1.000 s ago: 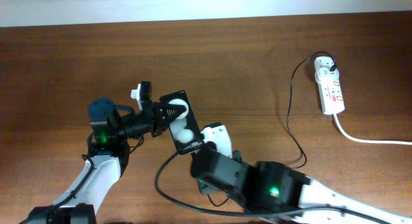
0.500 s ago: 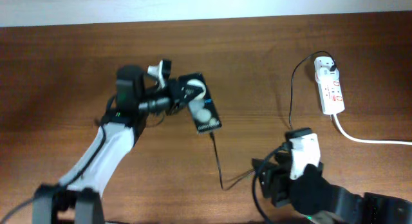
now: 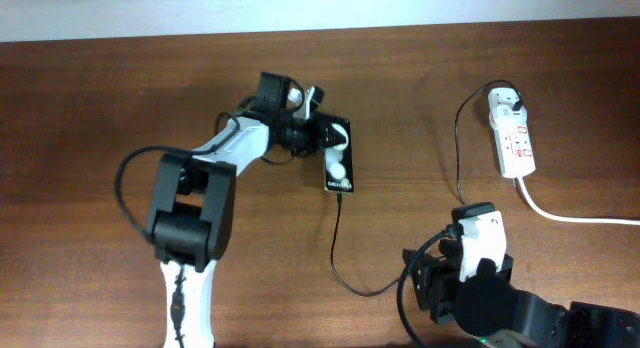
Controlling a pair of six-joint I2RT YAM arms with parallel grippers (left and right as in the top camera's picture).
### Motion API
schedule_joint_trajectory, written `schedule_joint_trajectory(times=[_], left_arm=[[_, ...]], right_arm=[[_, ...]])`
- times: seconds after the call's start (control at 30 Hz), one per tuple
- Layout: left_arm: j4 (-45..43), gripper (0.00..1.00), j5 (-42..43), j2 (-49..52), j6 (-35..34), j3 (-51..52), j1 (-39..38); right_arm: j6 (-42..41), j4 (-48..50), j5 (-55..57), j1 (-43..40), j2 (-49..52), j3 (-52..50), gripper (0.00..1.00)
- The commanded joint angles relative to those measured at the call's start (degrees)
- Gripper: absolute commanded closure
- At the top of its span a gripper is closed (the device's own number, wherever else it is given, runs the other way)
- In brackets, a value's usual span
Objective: Plug charger to phone and switch on socket
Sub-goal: 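Lower the plugged phone onto the table with the left gripper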
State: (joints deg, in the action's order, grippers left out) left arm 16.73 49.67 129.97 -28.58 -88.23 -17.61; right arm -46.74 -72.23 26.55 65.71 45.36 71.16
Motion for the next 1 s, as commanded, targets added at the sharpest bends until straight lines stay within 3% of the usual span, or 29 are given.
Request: schedule_joint_trajectory(times=[0.0, 0.2, 0.33, 0.47, 0.6, 0.67, 0.7, 0.97], left_arm=[[-0.09, 1.00, -0.42, 2.56, 4.09, -1.92, -0.13], [0.04, 0.89, -2.62, 3.19, 4.02, -1.92, -0.15], [0.55, 0.67, -2.67, 3.19, 4.04, -1.92, -0.13], [0.55, 0.53, -3.28, 3.19, 4.02, -1.92, -0.13], [1.05, 0.30, -4.96, 3.19, 4.04, -1.92, -0.13], [1.49, 0.07, -7.02, 3.19, 4.04, -1.92, -0.13], [2.08, 0.01, -8.46, 3.19, 4.04, -1.92, -0.13], [5.51, 0.01, -15.39, 3.19, 4.04, -1.92, -0.15]], right_arm=[[-0.28, -0.09, 1.20, -0.22, 0.00, 0.42, 0.41], [-0.28, -1.62, 2.47, -0.22, 0.00, 0.42, 0.41], [-0.31, -1.81, 2.58, -0.20, 0.00, 0.42, 0.40], [-0.57, -1.66, 2.64, -0.22, 0.00, 0.42, 0.35], [-0.72, -1.51, 2.67, -0.22, 0.00, 0.42, 0.30], [-0.72, -1.49, 2.67, -0.22, 0.00, 0.42, 0.29], [-0.70, -1.49, 2.67, -0.22, 0.00, 0.42, 0.28], [-0.70, -1.53, 2.62, -0.22, 0.00, 0.42, 0.21]])
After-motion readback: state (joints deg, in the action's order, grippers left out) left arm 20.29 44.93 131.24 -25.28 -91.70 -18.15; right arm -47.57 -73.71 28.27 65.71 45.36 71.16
